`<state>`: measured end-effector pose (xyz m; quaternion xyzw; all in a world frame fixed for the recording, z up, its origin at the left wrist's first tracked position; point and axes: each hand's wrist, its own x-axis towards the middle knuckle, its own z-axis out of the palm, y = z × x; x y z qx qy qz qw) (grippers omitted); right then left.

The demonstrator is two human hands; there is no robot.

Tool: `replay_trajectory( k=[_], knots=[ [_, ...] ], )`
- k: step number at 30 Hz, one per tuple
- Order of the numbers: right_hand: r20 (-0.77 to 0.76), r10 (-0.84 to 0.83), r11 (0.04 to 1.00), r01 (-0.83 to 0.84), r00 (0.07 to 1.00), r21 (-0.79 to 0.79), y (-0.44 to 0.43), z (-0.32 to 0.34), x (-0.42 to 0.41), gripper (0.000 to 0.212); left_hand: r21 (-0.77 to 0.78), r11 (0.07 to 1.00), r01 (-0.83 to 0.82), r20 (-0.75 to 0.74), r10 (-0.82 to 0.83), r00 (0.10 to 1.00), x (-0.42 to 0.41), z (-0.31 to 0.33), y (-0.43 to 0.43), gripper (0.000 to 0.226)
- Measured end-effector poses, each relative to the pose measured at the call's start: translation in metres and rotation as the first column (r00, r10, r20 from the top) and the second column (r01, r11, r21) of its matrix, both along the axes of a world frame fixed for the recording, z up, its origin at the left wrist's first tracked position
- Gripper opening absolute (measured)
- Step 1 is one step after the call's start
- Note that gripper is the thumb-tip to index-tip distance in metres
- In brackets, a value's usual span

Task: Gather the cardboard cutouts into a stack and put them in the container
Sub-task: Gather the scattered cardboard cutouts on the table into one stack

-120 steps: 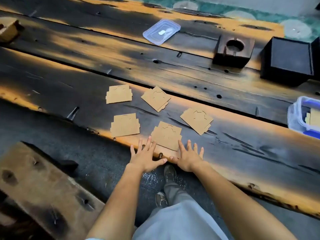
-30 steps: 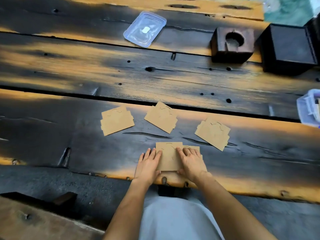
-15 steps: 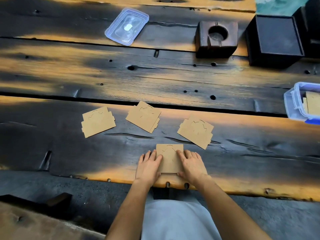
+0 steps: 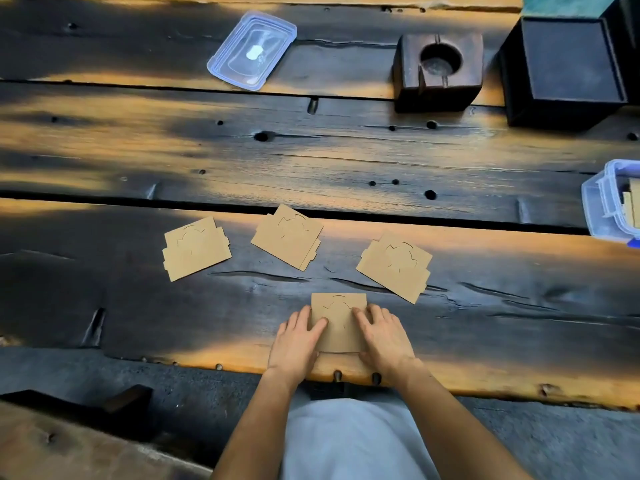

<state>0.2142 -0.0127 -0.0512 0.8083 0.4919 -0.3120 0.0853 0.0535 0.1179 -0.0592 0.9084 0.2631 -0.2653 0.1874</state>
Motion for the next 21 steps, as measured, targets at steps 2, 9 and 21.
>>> replay_trajectory(
  k=[2, 9, 21],
  knots=[
    [-0.003, -0.002, 1.0, 0.002, 1.0, -0.003, 0.0021, -0.0002, 0.0, 0.077, 0.009, 1.0, 0.014, -0.01, -0.014, 1.0, 0.0018, -0.0006, 0.002, 0.067],
    [-0.051, -0.068, 0.998, 0.068, 0.996, -0.014, 0.0038, 0.0017, -0.0079, 0.061, 0.024, 0.999, 0.026, -0.016, -0.026, 1.0, 0.0041, -0.0022, 0.0051, 0.066],
    [-0.072, -0.172, 0.985, 0.17, 0.983, -0.027, 0.0106, 0.0076, -0.0078, 0.067, -0.028, 1.0, 0.0, -0.037, -0.001, 0.999, 0.0085, 0.0063, 0.0072, 0.064]
  ],
)
